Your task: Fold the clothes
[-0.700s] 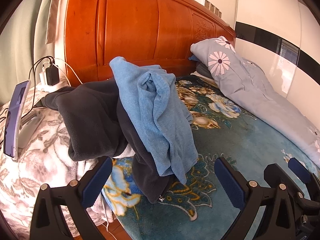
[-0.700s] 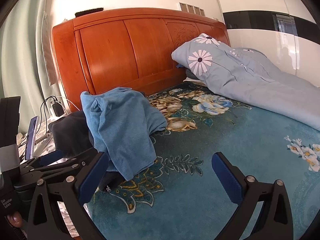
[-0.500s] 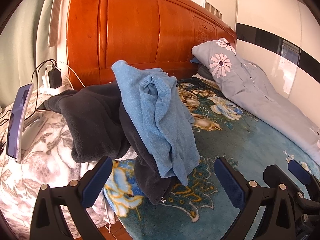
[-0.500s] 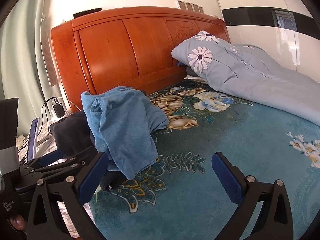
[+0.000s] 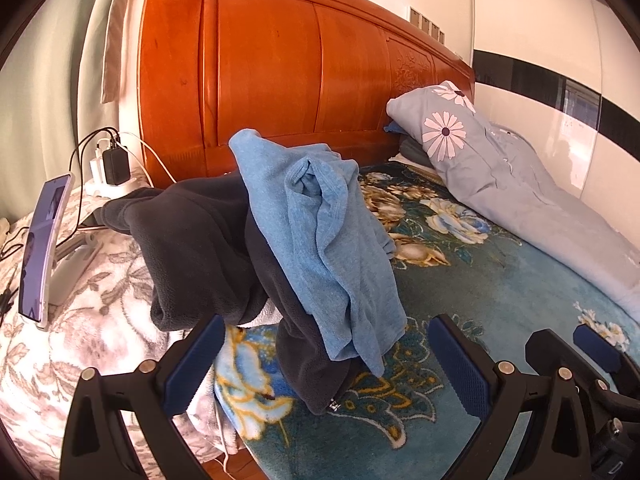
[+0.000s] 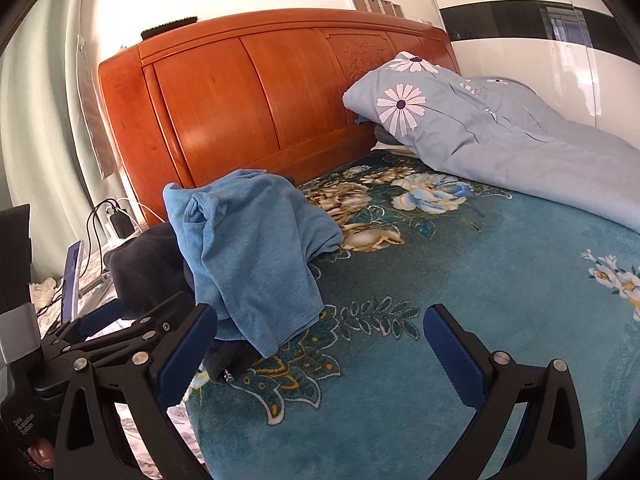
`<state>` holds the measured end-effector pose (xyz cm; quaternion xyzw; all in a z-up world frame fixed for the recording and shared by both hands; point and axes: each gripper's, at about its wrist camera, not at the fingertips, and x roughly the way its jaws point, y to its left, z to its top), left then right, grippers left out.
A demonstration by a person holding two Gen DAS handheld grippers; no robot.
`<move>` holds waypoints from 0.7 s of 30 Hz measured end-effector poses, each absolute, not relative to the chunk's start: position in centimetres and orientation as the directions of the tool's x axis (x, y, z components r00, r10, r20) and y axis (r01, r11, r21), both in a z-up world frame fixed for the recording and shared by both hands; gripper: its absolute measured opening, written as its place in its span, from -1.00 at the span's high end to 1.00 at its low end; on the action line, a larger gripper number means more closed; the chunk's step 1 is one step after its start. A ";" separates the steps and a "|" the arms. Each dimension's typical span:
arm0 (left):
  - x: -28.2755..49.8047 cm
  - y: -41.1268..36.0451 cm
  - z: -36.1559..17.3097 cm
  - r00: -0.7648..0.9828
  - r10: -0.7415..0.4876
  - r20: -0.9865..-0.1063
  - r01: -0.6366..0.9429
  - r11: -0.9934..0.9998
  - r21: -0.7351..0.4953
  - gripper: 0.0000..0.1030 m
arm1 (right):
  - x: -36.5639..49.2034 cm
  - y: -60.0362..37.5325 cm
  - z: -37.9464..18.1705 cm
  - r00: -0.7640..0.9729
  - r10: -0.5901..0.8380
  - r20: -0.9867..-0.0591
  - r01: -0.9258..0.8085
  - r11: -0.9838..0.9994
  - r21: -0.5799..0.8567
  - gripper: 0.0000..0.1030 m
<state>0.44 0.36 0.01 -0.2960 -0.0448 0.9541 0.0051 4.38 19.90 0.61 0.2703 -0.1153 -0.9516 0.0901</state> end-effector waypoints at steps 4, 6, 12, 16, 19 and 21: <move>0.5 0.1 -0.1 -0.829 0.047 -0.557 0.020 -0.993 -0.114 -1.00 | 4.2 19.8 0.8 -0.841 -0.243 -0.484 0.114 -0.953 0.281 -1.00; 0.5 0.0 -0.2 -0.828 0.054 -0.558 0.020 -0.992 -0.125 -1.00 | 4.2 19.8 0.8 -0.841 -0.250 -0.479 0.118 -0.950 0.288 -1.00; 0.3 -0.3 -0.6 -0.821 0.060 -0.567 0.018 -0.991 -0.131 -1.00 | 4.1 19.5 0.6 -0.839 -0.255 -0.482 0.124 -0.950 0.286 -1.00; 0.2 -0.4 -1.0 -0.813 0.065 -0.578 0.017 -0.991 -0.136 -1.00 | 4.0 19.2 0.6 -0.842 -0.234 -0.486 0.121 -0.960 0.253 -1.00; 0.1 -0.6 -1.0 -0.813 0.072 -0.578 0.013 -0.990 -0.142 -1.00 | 4.0 19.1 0.5 -0.842 -0.237 -0.485 0.124 -0.959 0.254 -1.00; 0.1 -0.6 -1.0 -0.815 0.066 -0.575 0.012 -0.991 -0.131 -1.00 | 4.0 19.1 0.4 -0.839 -0.239 -0.489 0.125 -0.959 0.255 -1.00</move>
